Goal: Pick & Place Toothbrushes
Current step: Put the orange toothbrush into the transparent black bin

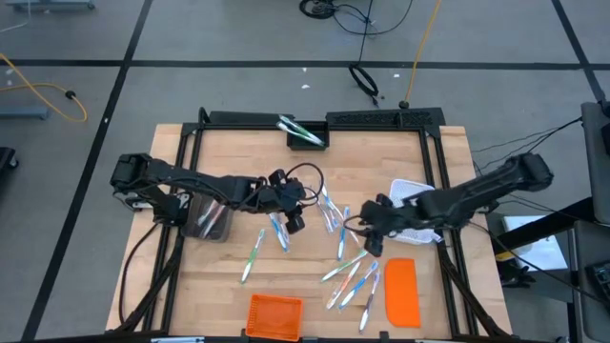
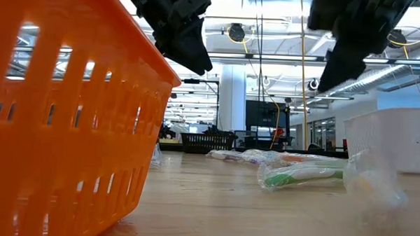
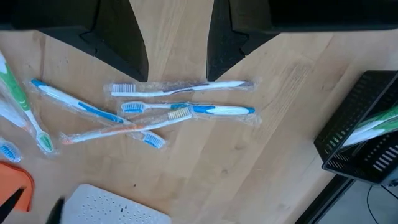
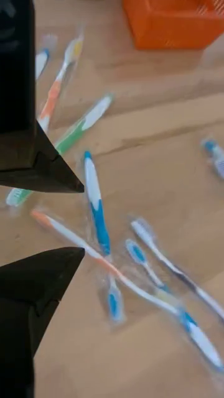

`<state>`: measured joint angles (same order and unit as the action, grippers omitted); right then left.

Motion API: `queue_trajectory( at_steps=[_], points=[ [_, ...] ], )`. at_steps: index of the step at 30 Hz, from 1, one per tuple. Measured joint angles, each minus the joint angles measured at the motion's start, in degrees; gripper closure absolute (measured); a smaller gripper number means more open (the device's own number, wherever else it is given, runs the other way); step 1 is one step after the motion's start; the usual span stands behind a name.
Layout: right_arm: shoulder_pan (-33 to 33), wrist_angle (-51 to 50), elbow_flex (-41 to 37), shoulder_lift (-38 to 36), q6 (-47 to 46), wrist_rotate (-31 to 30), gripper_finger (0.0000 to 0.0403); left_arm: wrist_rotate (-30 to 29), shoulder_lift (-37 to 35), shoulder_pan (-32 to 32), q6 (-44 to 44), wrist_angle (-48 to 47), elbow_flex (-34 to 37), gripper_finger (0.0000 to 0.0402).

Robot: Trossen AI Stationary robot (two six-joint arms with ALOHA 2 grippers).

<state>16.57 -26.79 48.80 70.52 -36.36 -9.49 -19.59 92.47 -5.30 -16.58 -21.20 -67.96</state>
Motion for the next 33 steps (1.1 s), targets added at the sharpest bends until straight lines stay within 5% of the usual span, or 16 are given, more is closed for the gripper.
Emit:
queue_trajectory(
  at_steps=[19, 33],
  points=[
    [-6.87, 3.15, 0.0, 16.71, 1.05, 6.79, 0.0259, 0.01, 0.0, 0.0, 0.39, -0.08, 0.0, 0.0236],
    [-6.86, 7.93, -1.64, 17.47, 1.3, 6.7, 0.0259, 0.0, 0.0, 0.0, 0.37, -0.06, 0.0, 0.0236]
  ],
)
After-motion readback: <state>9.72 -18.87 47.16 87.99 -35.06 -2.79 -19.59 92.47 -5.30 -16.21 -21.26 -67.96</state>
